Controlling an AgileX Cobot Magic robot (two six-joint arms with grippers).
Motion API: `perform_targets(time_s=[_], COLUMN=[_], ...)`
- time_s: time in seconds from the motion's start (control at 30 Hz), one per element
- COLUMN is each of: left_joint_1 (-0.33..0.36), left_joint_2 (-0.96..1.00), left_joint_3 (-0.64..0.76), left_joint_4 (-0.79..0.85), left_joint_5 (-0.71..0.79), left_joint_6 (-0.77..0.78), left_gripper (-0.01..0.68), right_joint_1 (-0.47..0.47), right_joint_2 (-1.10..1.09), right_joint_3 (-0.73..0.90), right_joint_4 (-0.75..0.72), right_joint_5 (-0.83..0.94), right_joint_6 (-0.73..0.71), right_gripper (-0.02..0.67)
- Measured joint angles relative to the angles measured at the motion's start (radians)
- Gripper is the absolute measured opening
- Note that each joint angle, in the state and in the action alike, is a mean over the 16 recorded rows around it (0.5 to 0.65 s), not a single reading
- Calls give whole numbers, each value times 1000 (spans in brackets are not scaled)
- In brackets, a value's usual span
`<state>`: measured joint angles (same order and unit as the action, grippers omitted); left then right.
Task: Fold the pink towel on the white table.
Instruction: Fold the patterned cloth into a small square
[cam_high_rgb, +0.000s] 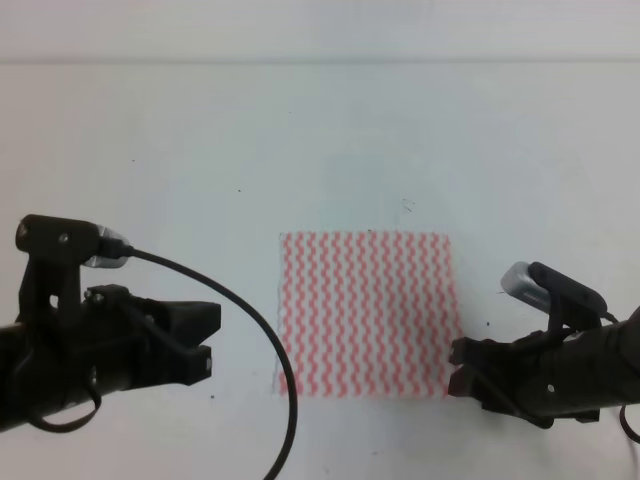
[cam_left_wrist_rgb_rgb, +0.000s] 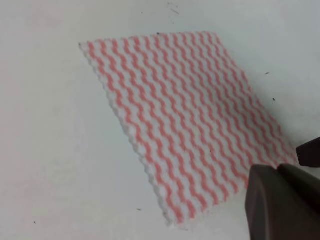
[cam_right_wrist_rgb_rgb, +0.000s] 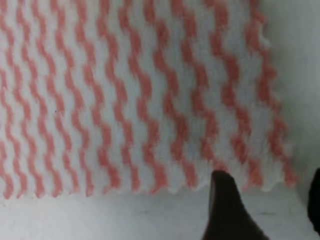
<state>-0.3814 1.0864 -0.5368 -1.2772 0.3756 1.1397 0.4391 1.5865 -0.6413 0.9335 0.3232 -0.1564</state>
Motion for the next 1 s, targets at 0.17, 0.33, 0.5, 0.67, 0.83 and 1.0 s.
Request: perform_targets(time_s=[0.17,0.33,0.5,0.67,0.83,1.0], left_joint_1=[0,0,0,0,0,0], left_joint_2=[-1,1,1,1,1,0], left_joint_3=[0,0,0,0,0,0], left_joint_4=[0,0,0,0,0,0], left_joint_5=[-1,2,6,10,13,13], left_joint_6=[0,0,0,0,0,0], left_gripper=[0,0,0,0,0,0], right_joint_1=[0,0,0,0,0,0], right_joint_2=[-1,0,2,5,4,3], right_joint_3=[-10,-24,-36,-41,-41,-41], right_joint_4=[1,0,-4,-9,-16,-24], right_joint_5=[0,2,12,18,27,30], right_joint_6=[-1,-1,-2,-1,-1,-1], right_gripper=[33,33,33,32,32,32])
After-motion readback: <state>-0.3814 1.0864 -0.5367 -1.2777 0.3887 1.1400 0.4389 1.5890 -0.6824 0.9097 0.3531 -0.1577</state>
